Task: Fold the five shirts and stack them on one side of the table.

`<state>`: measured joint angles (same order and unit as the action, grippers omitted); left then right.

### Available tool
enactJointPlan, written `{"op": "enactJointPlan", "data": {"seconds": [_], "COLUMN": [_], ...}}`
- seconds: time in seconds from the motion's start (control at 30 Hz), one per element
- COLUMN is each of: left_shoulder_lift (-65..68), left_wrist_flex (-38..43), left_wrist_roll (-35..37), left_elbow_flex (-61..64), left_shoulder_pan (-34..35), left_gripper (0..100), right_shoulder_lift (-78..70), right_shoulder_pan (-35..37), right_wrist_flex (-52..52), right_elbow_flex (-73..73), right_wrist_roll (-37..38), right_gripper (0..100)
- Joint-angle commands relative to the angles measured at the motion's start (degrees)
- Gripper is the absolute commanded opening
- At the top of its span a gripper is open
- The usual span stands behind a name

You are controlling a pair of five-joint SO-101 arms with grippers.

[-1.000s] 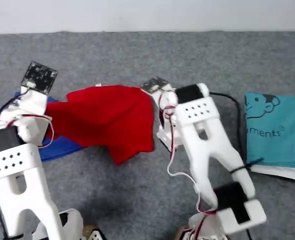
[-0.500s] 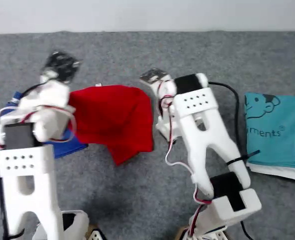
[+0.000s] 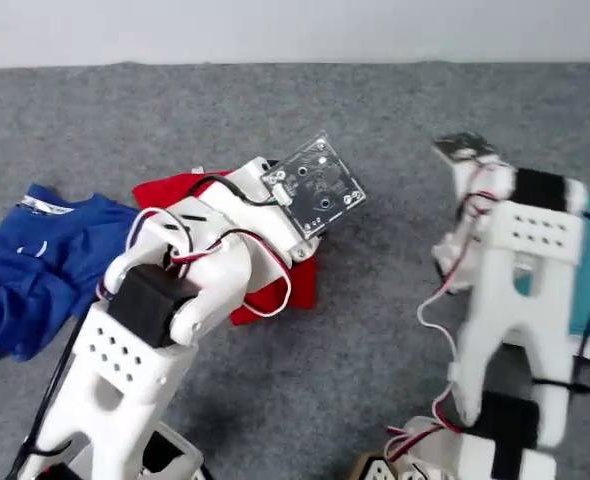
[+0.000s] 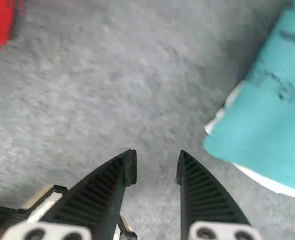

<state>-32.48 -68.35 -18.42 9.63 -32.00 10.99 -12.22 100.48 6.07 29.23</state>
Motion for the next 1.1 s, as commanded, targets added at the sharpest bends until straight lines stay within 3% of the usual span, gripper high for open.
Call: {"op": "enactJointPlan", "data": {"seconds": [0.0, 0.2, 0.33, 0.73, 0.87, 1.07], "left_shoulder_lift": [0.00, -0.35, -0.35, -0.35, -0.35, -0.26], "left_wrist_flex": [-2.20, -6.77, -8.88, -11.60, -11.25, -9.05], "left_wrist_roll": [3.52, 4.22, 6.42, 3.25, -0.97, -1.49], "left_elbow_flex": [-3.56, -4.18, -5.76, 3.56, 7.69, 12.35], "left_shoulder_pan": [-0.18, 4.48, 12.57, 55.38, 63.65, 68.92], "left_gripper": [17, 17, 17, 16, 16, 16], "right_shoulder_lift": [5.32, 10.95, 13.23, 4.79, -1.89, -11.12], "right_shoulder_pan": [-3.82, -3.12, 1.63, 38.81, 46.99, 55.34], "right_wrist_flex": [2.33, 2.33, 2.33, 2.33, 2.33, 2.24], "right_elbow_flex": [1.32, 5.89, 6.77, 6.95, 6.95, 6.95], "right_wrist_roll": [2.55, 2.99, 2.46, -8.88, -10.73, -11.08], "right_gripper": [14.1, 14.3, 14.3, 14.3, 14.3, 14.4]}}
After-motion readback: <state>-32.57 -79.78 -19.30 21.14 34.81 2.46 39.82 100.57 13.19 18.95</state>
